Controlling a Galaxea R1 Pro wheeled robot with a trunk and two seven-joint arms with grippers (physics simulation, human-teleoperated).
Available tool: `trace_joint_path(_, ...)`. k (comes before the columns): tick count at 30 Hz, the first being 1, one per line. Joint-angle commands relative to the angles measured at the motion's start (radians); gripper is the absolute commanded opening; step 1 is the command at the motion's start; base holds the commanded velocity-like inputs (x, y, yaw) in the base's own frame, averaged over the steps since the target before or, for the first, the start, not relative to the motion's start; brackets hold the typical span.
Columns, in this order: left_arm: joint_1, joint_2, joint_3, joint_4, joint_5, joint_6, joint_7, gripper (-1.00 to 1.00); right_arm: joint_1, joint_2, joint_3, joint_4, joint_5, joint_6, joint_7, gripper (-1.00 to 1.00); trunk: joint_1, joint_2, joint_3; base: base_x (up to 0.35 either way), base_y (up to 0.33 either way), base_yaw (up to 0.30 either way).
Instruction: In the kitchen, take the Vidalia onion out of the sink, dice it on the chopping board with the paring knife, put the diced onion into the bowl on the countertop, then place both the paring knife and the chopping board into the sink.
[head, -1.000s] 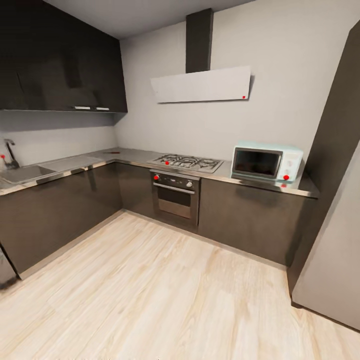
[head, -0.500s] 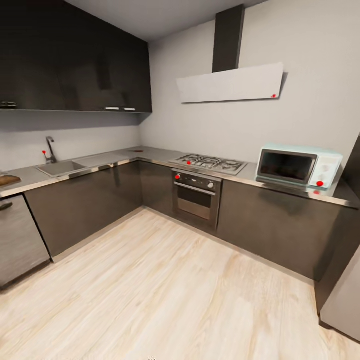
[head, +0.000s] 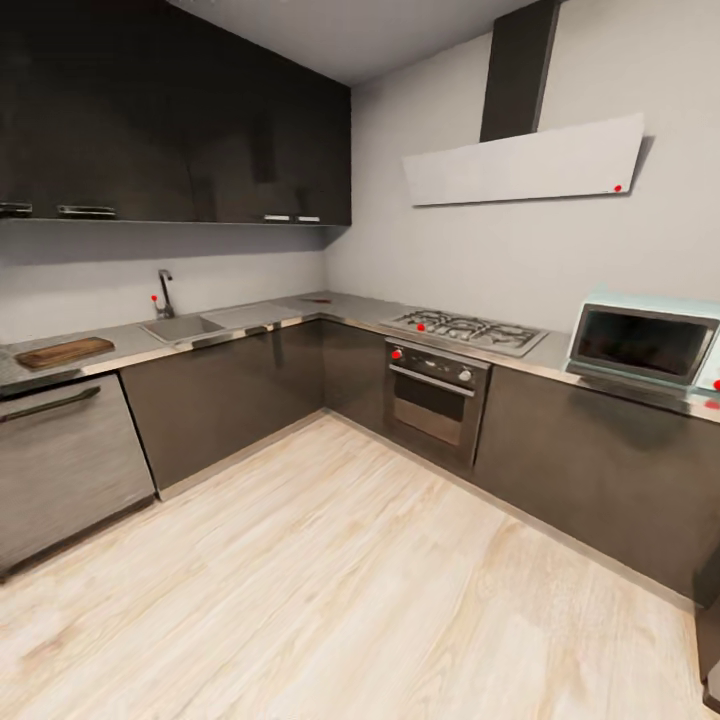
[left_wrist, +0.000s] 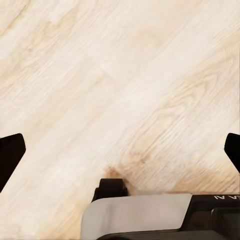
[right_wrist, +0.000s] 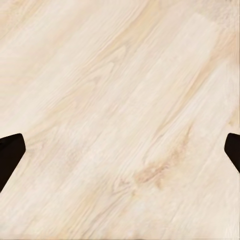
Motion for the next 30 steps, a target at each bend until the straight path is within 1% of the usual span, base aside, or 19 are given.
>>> trace_joint_path(1,0.0,0.0,0.001,-0.001,0.0,-0.002,0.0,1.0,0.0,0.001,-0.004,0.001,0.0,-0.003,0.001,1.0,0.0,0.0,-0.001,0.0,-0.223,0.285)
trace_joint_path(19,0.0,0.0,0.001,-0.001,0.0,-0.002,0.0,1.0,0.0,0.001,-0.004,0.001,0.0,-0.003,0.001,1.0,0.0,0.0,-0.001,0.003,-0.292,0.285)
trace_joint_path(26,0.0,0.0,0.001,-0.001,0.0,-0.002,0.001,1.0,0.0,0.0,-0.004,0.002,0.0,-0.003,0.001,1.0,0.0,0.0,-0.001,0.081,-0.295,0.285)
trace_joint_path(30,0.0,0.0,0.001,-0.001,0.0,-0.002,0.0,1.0,0.0,0.001,-0.004,0.003,0.0,-0.003,0.001,1.0,0.0,0.0,-0.001,0.16,-0.21,0.285)
